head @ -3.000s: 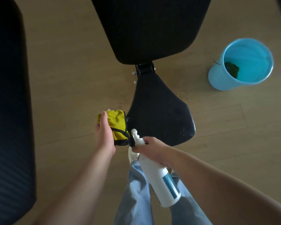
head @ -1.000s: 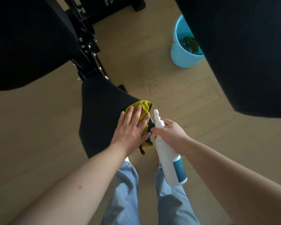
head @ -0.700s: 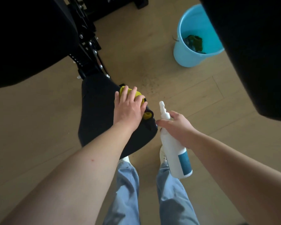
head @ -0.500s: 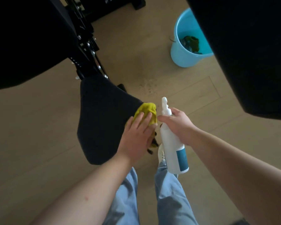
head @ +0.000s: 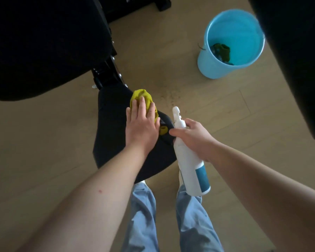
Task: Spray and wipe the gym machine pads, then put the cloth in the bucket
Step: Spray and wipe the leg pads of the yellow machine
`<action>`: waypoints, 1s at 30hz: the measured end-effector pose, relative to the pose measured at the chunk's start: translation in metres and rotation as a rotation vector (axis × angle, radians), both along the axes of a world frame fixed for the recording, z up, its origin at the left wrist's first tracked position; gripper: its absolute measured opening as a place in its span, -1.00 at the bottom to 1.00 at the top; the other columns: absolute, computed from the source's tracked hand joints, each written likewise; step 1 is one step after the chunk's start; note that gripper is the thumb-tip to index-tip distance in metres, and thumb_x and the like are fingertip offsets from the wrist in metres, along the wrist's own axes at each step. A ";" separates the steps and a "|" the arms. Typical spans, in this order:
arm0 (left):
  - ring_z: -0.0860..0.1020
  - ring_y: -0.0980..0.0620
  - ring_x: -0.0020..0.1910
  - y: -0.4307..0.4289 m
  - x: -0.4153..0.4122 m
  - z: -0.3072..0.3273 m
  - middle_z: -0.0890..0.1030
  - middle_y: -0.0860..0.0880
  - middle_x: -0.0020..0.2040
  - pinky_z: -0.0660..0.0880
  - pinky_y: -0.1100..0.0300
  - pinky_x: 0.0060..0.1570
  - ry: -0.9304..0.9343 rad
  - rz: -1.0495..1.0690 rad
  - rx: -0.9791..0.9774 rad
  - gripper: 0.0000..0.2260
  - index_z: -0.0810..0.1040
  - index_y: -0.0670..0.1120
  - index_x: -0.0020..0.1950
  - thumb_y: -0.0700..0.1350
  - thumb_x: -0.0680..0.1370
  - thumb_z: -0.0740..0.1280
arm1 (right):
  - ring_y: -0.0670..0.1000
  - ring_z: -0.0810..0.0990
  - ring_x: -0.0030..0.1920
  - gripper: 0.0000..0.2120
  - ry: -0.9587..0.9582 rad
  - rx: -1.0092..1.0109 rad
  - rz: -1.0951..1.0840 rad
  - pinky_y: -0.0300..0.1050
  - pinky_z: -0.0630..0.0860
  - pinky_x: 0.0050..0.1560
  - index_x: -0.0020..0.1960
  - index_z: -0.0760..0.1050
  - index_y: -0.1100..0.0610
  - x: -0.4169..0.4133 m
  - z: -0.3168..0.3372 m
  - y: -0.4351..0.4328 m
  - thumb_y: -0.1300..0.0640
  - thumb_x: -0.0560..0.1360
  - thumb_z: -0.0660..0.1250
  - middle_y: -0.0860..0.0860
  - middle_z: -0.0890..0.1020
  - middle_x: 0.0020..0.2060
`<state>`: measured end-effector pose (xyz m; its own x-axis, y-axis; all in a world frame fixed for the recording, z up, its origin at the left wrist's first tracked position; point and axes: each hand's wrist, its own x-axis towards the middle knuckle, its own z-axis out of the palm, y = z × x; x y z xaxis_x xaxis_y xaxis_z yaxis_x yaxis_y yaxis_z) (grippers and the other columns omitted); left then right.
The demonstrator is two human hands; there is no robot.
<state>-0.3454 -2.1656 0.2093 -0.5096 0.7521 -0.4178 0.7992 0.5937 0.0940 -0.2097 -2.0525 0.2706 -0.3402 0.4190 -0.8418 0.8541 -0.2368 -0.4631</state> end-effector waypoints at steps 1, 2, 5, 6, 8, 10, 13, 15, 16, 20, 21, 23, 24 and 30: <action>0.08 -0.28 0.63 -0.004 0.015 0.001 0.12 -0.23 0.65 0.03 -0.23 0.58 0.001 0.008 0.035 -0.48 0.19 -0.05 0.64 0.12 0.71 0.02 | 0.12 0.72 -0.12 -0.80 0.005 0.007 -0.022 0.17 0.70 0.01 0.00 0.54 -0.09 -0.003 0.002 0.000 -0.10 0.44 0.47 0.05 0.71 -0.11; 0.12 -0.28 0.62 -0.011 0.030 0.004 0.17 -0.22 0.64 0.06 -0.24 0.58 -0.007 -0.033 0.062 -0.49 0.23 -0.05 0.63 0.10 0.70 0.02 | 0.15 0.73 -0.11 -0.81 0.011 0.009 -0.048 0.19 0.70 0.03 -0.03 0.55 -0.07 -0.005 0.003 0.000 -0.08 0.43 0.48 0.07 0.71 -0.12; 0.10 -0.24 0.63 -0.046 0.055 0.013 0.16 -0.19 0.65 0.06 -0.23 0.59 -0.096 -0.246 0.058 -0.46 0.25 -0.06 0.62 0.12 0.68 -0.02 | 0.20 0.75 -0.13 -0.79 0.027 -0.016 -0.090 0.25 0.71 -0.02 -0.03 0.57 -0.02 -0.010 0.008 0.002 -0.06 0.41 0.49 0.11 0.73 -0.13; 0.07 -0.22 0.65 -0.053 0.054 0.014 0.14 -0.18 0.65 0.03 -0.22 0.60 -0.117 -0.308 0.043 -0.45 0.22 -0.06 0.63 0.15 0.69 -0.02 | 0.19 0.75 -0.14 -0.78 0.026 -0.025 -0.077 0.25 0.72 -0.04 -0.01 0.56 -0.03 -0.011 0.010 0.003 -0.07 0.42 0.49 0.11 0.72 -0.13; 0.05 -0.20 0.65 -0.057 0.041 0.013 0.12 -0.16 0.66 0.01 -0.20 0.61 -0.118 -0.428 0.034 -0.43 0.17 -0.04 0.65 0.19 0.70 0.00 | 0.20 0.75 -0.13 -0.76 0.030 -0.042 -0.055 0.24 0.72 -0.07 0.03 0.57 -0.04 -0.016 0.012 0.002 -0.09 0.44 0.50 0.11 0.72 -0.12; 0.07 -0.18 0.65 -0.051 0.021 0.010 0.13 -0.15 0.66 0.04 -0.21 0.60 -0.076 -0.533 0.029 -0.42 0.16 -0.04 0.66 0.21 0.70 0.02 | 0.19 0.75 -0.13 -0.78 0.045 -0.048 -0.028 0.20 0.73 -0.08 0.03 0.59 -0.06 -0.026 0.012 0.001 -0.09 0.44 0.50 0.10 0.73 -0.13; 0.07 -0.15 0.65 -0.040 -0.014 0.005 0.10 -0.15 0.67 0.06 -0.26 0.58 -0.014 -0.456 0.025 -0.44 0.16 -0.06 0.66 0.17 0.71 0.01 | 0.12 0.74 -0.18 -0.87 0.069 -0.018 0.025 0.16 0.71 -0.06 -0.03 0.62 -0.08 -0.043 0.008 -0.001 -0.05 0.44 0.48 0.05 0.73 -0.18; 0.01 -0.13 0.67 -0.034 -0.036 0.000 0.03 -0.15 0.69 -0.01 -0.27 0.59 0.037 -0.346 0.008 -0.42 0.08 -0.06 0.68 0.18 0.71 -0.08 | 0.11 0.73 -0.20 -0.89 0.075 -0.026 0.038 0.15 0.71 -0.06 -0.04 0.61 -0.08 -0.055 0.006 -0.003 -0.02 0.45 0.48 0.06 0.74 -0.18; -0.03 -0.11 0.67 -0.031 -0.046 -0.003 -0.02 -0.13 0.69 -0.06 -0.26 0.60 0.039 -0.303 0.001 -0.40 0.03 -0.05 0.69 0.19 0.70 -0.12 | 0.13 0.73 -0.16 -0.88 0.078 -0.039 0.050 0.15 0.71 -0.04 -0.03 0.61 -0.07 -0.061 0.006 -0.004 -0.02 0.46 0.48 0.07 0.74 -0.15; -0.02 -0.12 0.67 -0.018 -0.080 -0.013 -0.02 -0.13 0.69 -0.12 -0.27 0.59 0.042 -0.122 0.009 -0.40 0.02 -0.05 0.69 0.20 0.69 -0.09 | 0.22 0.74 -0.07 -0.84 0.090 -0.125 0.050 0.23 0.71 0.03 0.02 0.60 -0.06 -0.078 0.004 -0.009 -0.03 0.47 0.48 0.15 0.74 -0.07; 0.00 -0.13 0.67 -0.015 -0.090 -0.016 0.00 -0.14 0.69 -0.10 -0.27 0.59 0.061 -0.066 0.004 -0.39 0.04 -0.06 0.68 0.21 0.69 -0.09 | 0.25 0.74 -0.06 -0.82 0.093 -0.150 0.025 0.28 0.69 0.05 0.03 0.59 -0.05 -0.080 0.003 -0.010 -0.03 0.47 0.49 0.17 0.74 -0.06; 0.04 -0.17 0.65 -0.008 -0.108 -0.021 0.05 -0.17 0.67 -0.06 -0.26 0.59 0.083 0.058 -0.017 -0.39 0.06 -0.07 0.68 0.21 0.70 -0.07 | 0.31 0.74 -0.02 -0.77 0.089 -0.202 -0.026 0.39 0.66 0.07 0.05 0.58 -0.02 -0.081 0.002 -0.011 -0.04 0.45 0.49 0.22 0.74 -0.04; 0.06 -0.18 0.65 -0.005 -0.115 -0.022 0.06 -0.18 0.67 -0.04 -0.25 0.59 0.076 0.114 -0.017 -0.40 0.07 -0.07 0.68 0.20 0.70 -0.05 | 0.33 0.73 -0.01 -0.75 0.087 -0.229 -0.045 0.42 0.64 0.09 0.07 0.58 -0.01 -0.079 0.003 -0.011 -0.04 0.44 0.49 0.24 0.74 -0.03; 0.04 -0.15 0.66 -0.029 -0.102 -0.014 0.09 -0.11 0.68 -0.04 -0.13 0.63 -0.080 0.166 0.172 -0.50 0.23 -0.04 0.65 0.10 0.73 0.05 | 0.22 0.71 -0.14 -0.75 0.064 -0.301 -0.055 0.42 0.64 0.09 0.17 0.53 0.01 -0.054 0.013 -0.006 0.03 0.53 0.46 0.21 0.75 -0.08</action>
<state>-0.4471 -2.1944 0.1951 -0.6024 0.7247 -0.3345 0.6784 0.6857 0.2639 -0.2637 -2.0587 0.2840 -0.3801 0.1736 -0.9085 0.8079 -0.4160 -0.4175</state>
